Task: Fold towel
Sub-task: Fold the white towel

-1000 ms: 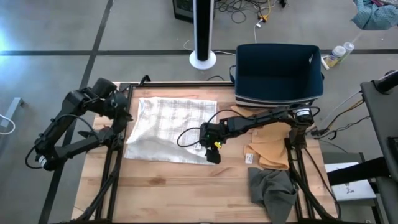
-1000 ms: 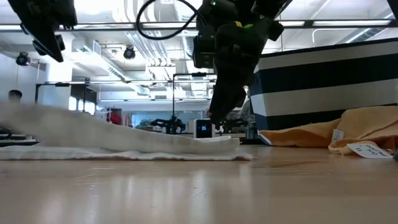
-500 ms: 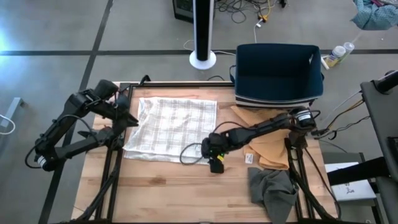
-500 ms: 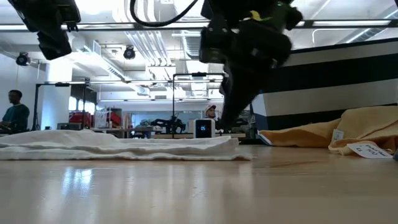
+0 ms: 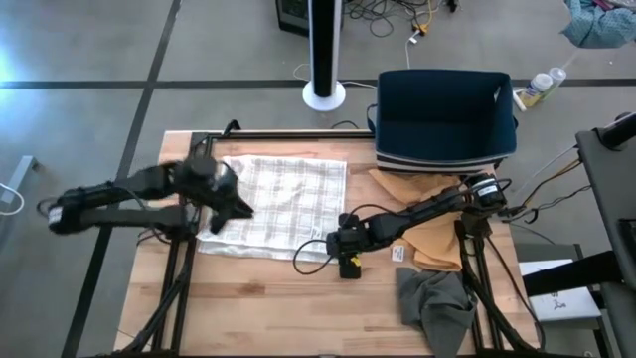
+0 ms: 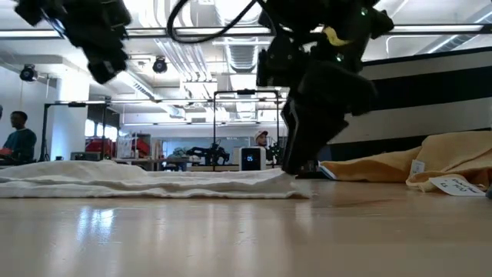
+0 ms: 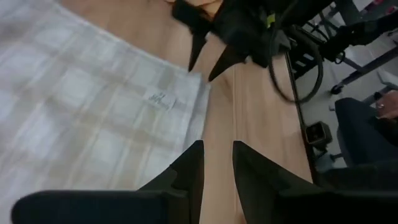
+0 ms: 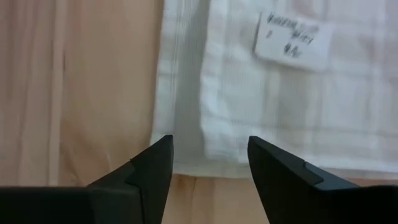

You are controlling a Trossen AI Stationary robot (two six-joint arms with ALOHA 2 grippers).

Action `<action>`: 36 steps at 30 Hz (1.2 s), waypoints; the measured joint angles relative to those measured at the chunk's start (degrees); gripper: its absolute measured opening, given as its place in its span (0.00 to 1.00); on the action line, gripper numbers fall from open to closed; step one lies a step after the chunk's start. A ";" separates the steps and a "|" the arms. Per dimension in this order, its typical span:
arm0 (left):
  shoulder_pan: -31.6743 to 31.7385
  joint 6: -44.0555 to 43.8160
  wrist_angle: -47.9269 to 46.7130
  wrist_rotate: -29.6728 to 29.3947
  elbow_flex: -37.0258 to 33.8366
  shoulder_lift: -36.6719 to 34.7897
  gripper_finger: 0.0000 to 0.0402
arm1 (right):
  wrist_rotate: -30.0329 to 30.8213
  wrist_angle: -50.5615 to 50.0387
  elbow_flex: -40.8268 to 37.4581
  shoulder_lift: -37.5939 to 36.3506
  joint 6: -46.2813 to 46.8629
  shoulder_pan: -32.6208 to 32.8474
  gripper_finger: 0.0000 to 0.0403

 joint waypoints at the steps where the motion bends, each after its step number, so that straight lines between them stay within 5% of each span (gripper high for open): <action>1: -3.07 -1.72 4.44 -2.65 -1.51 1.32 0.19 | -0.04 -0.01 -0.08 0.25 0.39 0.00 0.49; 5: -11.64 -7.48 19.00 -9.38 -5.92 8.20 0.19 | 0.11 0.52 0.04 1.02 0.30 -0.02 0.49; 11: -14.20 -12.54 29.04 -9.33 -7.10 20.46 0.19 | 0.55 0.31 0.94 1.08 0.20 -0.27 0.44; 24: -18.98 -9.52 31.39 -7.06 -2.56 39.70 0.19 | 1.02 0.07 1.29 3.15 3.15 -0.26 0.28; 36: -20.21 -9.48 34.97 -8.88 1.83 54.30 0.19 | 1.00 -3.58 3.33 3.15 4.26 -0.26 0.02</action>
